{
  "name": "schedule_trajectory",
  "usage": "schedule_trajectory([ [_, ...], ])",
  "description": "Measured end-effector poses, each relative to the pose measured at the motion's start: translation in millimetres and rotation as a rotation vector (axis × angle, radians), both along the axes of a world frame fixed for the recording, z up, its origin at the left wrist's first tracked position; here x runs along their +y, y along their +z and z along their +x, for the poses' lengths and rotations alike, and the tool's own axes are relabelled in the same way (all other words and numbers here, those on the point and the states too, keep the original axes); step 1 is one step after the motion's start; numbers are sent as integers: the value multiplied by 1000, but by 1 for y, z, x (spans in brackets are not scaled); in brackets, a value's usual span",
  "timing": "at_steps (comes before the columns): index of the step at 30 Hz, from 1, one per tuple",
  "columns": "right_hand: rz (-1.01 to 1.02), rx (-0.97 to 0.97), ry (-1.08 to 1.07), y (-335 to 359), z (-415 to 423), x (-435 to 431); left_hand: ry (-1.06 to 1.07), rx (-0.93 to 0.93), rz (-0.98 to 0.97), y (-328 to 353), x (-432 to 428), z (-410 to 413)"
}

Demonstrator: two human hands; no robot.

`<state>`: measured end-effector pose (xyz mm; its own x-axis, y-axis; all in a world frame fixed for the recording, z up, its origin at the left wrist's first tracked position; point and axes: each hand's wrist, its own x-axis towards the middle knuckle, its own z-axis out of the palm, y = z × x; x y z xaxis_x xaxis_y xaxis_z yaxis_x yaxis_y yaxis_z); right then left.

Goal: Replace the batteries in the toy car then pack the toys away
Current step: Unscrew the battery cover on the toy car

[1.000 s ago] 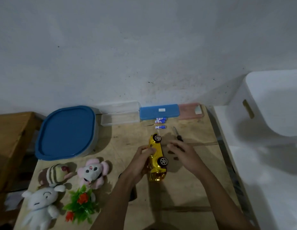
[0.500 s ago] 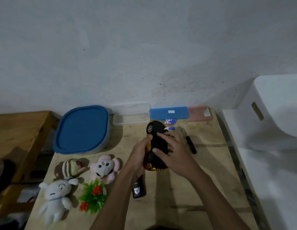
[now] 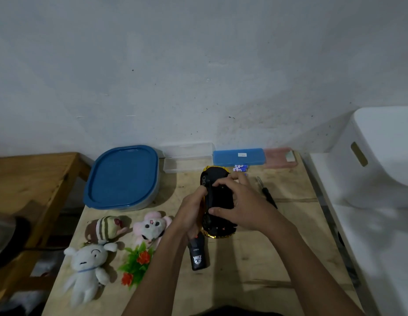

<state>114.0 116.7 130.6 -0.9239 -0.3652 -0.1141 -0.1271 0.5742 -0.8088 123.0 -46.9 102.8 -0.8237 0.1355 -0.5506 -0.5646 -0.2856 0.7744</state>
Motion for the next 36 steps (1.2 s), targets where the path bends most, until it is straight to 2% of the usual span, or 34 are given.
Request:
schedule_trajectory([
  [5,21,-33,72,12,-8,3,35,-1,66,4,2,2],
  [10,52,-14,104,17,-11,8,20,23,47,8,2,2],
  [12,6,-11,76,15,-11,10,21,31,25,7,0,2],
  [15,-212,38,-183,1,-13,19,33,58,22,6,-3,2],
  [17,-232,90,-434,-23,-17,33,41,62,30,4,-3,4],
  [19,-31,56,-585,-62,-22,53,42,33,51,0,-4,6],
  [22,304,-181,-631,-113,-27,74,57,26,45,0,-4,8],
  [25,471,-185,-611,-138,-29,78,95,84,50,5,-2,9],
  [29,520,-139,-624,-153,-39,78,88,183,78,7,-1,6],
  [31,425,-175,-632,-153,-45,78,72,214,68,6,-3,4],
  [34,-39,-241,-637,-129,-42,75,81,230,54,7,-3,4],
  [36,-257,-238,-616,-99,-35,69,104,230,41,8,-4,4],
])
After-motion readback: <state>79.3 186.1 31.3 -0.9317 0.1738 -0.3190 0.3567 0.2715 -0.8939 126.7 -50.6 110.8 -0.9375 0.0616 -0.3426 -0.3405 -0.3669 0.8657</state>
